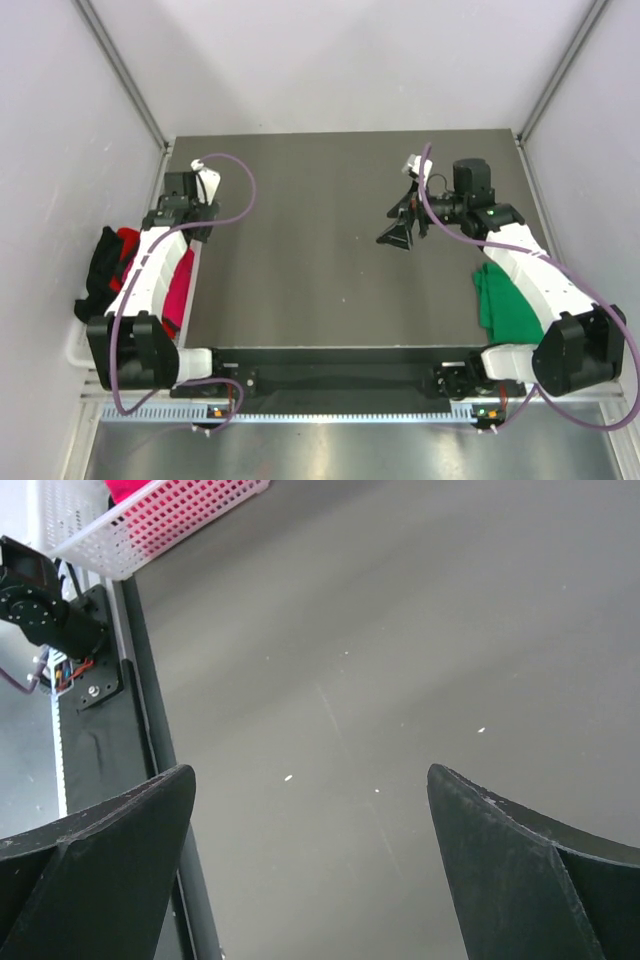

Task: Fold and stack the t-shirts
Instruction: Grab the tshirt from the pile

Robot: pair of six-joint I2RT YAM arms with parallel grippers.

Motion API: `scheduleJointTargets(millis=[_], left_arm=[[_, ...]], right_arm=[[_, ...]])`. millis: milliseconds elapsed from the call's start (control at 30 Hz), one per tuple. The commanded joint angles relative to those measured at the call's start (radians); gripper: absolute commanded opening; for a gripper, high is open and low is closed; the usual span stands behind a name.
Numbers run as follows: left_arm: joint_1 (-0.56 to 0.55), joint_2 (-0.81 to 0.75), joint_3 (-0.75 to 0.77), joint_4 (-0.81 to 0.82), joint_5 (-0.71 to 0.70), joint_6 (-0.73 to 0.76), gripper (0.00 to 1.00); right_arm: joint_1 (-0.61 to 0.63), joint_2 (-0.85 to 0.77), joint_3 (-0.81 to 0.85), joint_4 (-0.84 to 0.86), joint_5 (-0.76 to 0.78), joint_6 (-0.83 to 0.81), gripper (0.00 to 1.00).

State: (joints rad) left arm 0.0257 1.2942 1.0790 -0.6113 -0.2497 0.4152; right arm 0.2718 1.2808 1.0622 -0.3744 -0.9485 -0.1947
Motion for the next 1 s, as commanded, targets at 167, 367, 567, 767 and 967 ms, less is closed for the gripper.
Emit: scheduleJointTargets(millis=[167, 367, 567, 767, 967], left_arm=[[0.068, 0.068, 0.068, 0.119, -0.068, 0.068, 0.68], [0.094, 0.131, 0.078, 0.128, -0.059, 0.063, 0.61], [0.111, 0.168, 0.099, 0.127, -0.039, 0.037, 0.51], [0.126, 0.194, 0.107, 0.136, -0.042, 0.027, 0.27], [0.128, 0.165, 0.121, 0.128, -0.053, 0.016, 0.00]], right_arm=[[0.012, -0.006, 0.030, 0.011, -0.055, -0.041, 1.00], [0.012, 0.000, 0.028, 0.006, -0.058, -0.048, 1.00], [0.010, 0.002, 0.032, 0.002, -0.061, -0.051, 1.00], [0.010, 0.003, 0.025, 0.000, -0.059, -0.058, 1.00], [0.012, -0.011, 0.025, -0.001, -0.012, -0.080, 1.00]])
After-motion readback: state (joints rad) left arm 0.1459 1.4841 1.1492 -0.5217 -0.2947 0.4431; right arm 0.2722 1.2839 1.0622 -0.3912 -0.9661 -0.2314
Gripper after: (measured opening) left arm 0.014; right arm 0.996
